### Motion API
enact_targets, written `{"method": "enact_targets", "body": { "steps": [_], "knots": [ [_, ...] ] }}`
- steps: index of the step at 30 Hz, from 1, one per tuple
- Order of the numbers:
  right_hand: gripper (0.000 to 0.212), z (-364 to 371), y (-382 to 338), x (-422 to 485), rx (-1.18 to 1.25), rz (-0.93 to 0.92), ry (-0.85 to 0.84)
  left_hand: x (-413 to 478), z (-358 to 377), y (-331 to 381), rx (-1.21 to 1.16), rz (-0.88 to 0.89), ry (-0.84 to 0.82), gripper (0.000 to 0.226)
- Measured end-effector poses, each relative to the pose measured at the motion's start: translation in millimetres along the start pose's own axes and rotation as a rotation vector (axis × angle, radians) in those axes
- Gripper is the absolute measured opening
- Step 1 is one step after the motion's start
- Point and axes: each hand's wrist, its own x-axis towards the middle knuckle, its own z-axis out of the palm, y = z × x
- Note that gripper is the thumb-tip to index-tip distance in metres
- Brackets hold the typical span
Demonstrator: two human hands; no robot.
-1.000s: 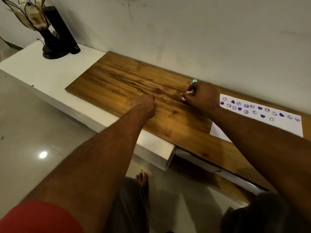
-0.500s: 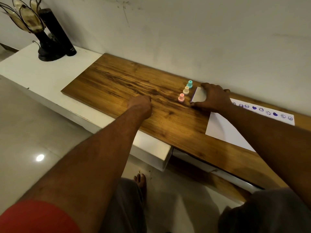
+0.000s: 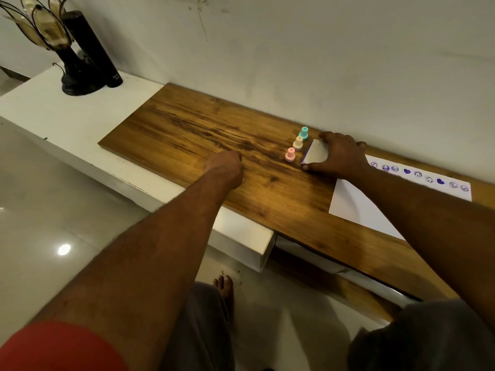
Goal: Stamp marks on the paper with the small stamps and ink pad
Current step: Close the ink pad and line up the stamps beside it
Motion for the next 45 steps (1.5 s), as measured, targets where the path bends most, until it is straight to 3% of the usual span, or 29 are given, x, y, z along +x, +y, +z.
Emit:
{"method": "enact_targets", "body": {
  "steps": [8, 18, 35, 40, 45],
  "knots": [
    [0.120, 6, 1, -1, 0.011, 0.003, 0.059, 0, -1, 1, 0.007, -0.001, -0.010, 0.057],
    [0.156, 14, -24, 11, 0.172, 0.057, 0.086, -2, 0, 2, 0.013, 0.002, 0.004, 0.055],
    [0.152, 10, -20, 12, 0.257, 0.035, 0.059, -3, -4, 4, 0.015, 0.003, -0.022, 0.063],
    [0.143, -4, 8, -17, 0.278, 0.033, 0.126, -12, -6, 6, 0.028, -0.004, -0.010, 0.050],
    [0.139, -22, 87, -84, 0.177, 0.120, 0.046, -35, -18, 33, 0.148, -0.060, 0.010, 0.032]
  ]
}}
